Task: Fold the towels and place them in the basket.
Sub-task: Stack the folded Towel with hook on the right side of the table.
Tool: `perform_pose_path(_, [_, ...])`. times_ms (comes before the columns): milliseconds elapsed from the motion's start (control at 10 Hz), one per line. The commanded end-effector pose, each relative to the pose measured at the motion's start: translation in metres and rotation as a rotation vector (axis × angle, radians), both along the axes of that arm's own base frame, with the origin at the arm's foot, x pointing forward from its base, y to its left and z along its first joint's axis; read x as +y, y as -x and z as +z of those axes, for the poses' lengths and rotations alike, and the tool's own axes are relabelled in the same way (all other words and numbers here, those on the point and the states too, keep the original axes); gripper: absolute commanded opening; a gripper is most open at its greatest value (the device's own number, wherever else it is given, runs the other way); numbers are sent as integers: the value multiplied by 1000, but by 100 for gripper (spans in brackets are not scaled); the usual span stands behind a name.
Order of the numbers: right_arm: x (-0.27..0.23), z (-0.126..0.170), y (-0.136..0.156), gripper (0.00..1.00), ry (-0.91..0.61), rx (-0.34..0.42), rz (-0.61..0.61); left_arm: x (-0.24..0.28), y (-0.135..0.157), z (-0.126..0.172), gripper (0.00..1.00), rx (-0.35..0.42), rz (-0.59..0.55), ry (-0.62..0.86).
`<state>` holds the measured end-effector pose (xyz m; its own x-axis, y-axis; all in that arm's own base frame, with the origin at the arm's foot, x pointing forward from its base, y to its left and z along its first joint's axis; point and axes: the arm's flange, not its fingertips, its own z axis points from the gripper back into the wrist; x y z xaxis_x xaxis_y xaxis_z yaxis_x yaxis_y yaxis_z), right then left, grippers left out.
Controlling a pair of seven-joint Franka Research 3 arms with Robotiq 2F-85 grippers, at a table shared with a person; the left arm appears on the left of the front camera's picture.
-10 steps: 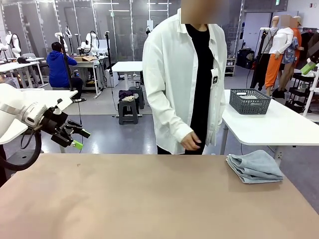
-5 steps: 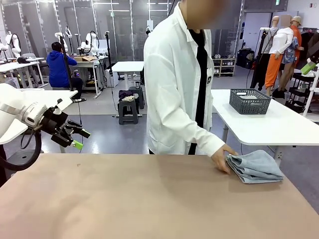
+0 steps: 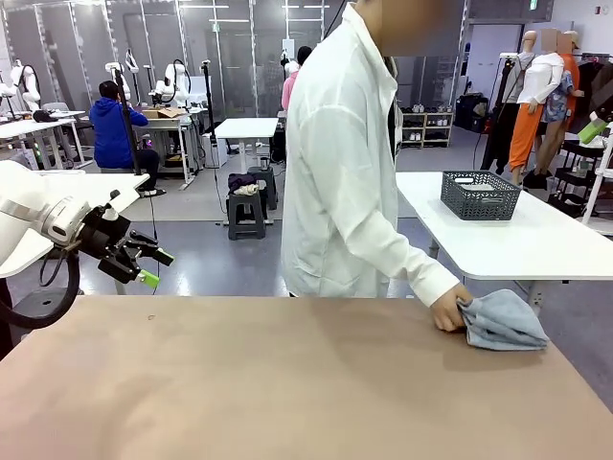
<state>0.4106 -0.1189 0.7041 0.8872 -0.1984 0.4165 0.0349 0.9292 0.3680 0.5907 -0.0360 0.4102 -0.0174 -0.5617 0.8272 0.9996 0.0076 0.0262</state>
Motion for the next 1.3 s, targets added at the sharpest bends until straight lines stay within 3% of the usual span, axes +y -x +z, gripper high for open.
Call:
perform_pose_path(0, [1,2,-1,100,3,16,-9,0,1,1,100,-2,0,0])
perform_pose_path(1200, [1,2,-1,100,3,16,-9,0,1,1,100,-2,0,0])
